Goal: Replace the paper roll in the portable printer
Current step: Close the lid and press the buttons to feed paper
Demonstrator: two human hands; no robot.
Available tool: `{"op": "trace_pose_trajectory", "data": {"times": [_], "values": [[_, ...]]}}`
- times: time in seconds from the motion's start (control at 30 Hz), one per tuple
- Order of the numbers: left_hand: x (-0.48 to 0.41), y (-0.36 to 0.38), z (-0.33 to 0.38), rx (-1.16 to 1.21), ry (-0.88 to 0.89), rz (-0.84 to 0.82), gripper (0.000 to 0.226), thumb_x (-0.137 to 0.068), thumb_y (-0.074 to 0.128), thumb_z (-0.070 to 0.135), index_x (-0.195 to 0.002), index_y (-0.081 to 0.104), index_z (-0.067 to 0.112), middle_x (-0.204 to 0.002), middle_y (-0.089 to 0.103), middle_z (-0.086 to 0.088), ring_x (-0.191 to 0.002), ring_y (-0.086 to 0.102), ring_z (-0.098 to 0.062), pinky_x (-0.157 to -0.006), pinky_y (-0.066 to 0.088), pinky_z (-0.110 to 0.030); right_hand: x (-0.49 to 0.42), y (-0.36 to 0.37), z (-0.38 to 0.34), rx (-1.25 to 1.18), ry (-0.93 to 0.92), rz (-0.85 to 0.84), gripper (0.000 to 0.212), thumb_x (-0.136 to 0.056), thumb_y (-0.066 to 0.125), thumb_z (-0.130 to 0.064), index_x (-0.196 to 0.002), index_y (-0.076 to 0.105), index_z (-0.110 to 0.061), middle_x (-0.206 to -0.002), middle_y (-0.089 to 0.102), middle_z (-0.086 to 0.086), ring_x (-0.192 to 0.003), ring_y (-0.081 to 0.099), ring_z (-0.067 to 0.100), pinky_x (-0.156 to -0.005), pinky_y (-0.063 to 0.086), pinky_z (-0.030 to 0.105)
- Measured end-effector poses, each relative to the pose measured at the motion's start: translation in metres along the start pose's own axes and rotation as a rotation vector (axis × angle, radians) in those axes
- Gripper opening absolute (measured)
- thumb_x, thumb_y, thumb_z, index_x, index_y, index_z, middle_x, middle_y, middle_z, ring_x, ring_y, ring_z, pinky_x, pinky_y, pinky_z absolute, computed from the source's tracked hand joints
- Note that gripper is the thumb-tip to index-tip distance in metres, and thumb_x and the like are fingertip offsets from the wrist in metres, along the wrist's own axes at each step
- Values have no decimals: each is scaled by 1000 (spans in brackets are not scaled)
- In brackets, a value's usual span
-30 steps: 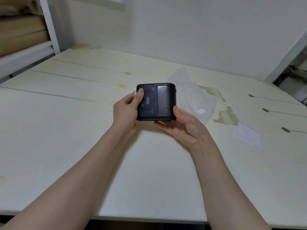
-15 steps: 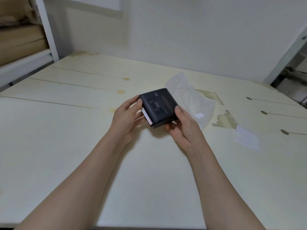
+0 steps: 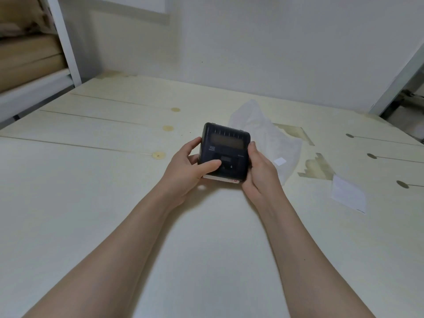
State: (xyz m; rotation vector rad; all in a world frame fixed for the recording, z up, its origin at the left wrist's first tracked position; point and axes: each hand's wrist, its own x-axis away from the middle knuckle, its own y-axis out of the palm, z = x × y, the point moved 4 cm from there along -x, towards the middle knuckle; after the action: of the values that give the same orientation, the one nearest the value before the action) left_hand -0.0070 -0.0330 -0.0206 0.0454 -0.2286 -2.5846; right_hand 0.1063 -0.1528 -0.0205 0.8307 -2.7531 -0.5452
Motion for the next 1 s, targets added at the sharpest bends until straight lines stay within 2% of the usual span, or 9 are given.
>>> {"op": "trace_pose_trajectory", "data": {"times": [0.1,0.23,0.33,0.47,0.6,0.7,1.0], "values": [[-2,0,-2,-7,-2,-9,74,-83,76,8,-145,43,28,-107,78,0,-90,73,-13,-62,48,-17,1,-2,-1,9,-11,-35,35,-104,44,-23,-125,63,-3,-123,69,18,-112,68,31,-92,57,48],[-3,4,-1,30,-16,-40,71,-84,73,3,-145,44,25,-100,78,-1,-79,72,-12,-53,46,-15,3,-4,-4,36,-31,-70,36,-104,44,-25,-130,61,-7,-126,68,15,-116,66,31,-95,55,49],[-1,7,1,41,-1,-42,67,-85,71,1,-144,46,23,-97,78,0,-76,72,-10,-53,46,-15,4,-5,-4,45,-52,-94,37,-104,45,-28,-132,60,-10,-129,67,15,-119,64,31,-101,50,52],[1,8,1,89,-1,-7,62,-86,68,-3,-141,48,18,-80,78,6,-63,70,-6,-47,44,-11,7,-2,-5,40,-82,-116,37,-103,47,-30,-132,60,-12,-131,65,15,-122,62,32,-105,46,55],[3,9,0,111,-19,-8,66,-85,70,-1,-143,46,20,-80,79,4,-62,70,-8,-52,47,-15,10,-1,-4,11,-80,-110,37,-103,46,-28,-132,60,-10,-131,65,16,-122,61,33,-105,45,55],[5,10,1,110,-23,7,67,-85,69,-3,-144,44,18,-72,77,7,-53,66,-4,-44,42,-12,12,-1,-4,5,-84,-109,36,-103,46,-27,-131,60,-10,-130,66,16,-121,62,33,-103,47,54],[5,10,2,132,-34,20,69,-84,70,-4,-144,44,17,-77,77,3,-59,69,-6,-44,43,-12,10,-1,-3,-6,-76,-92,38,-102,47,-29,-134,58,-11,-132,64,17,-123,61,34,-104,45,57]]}}
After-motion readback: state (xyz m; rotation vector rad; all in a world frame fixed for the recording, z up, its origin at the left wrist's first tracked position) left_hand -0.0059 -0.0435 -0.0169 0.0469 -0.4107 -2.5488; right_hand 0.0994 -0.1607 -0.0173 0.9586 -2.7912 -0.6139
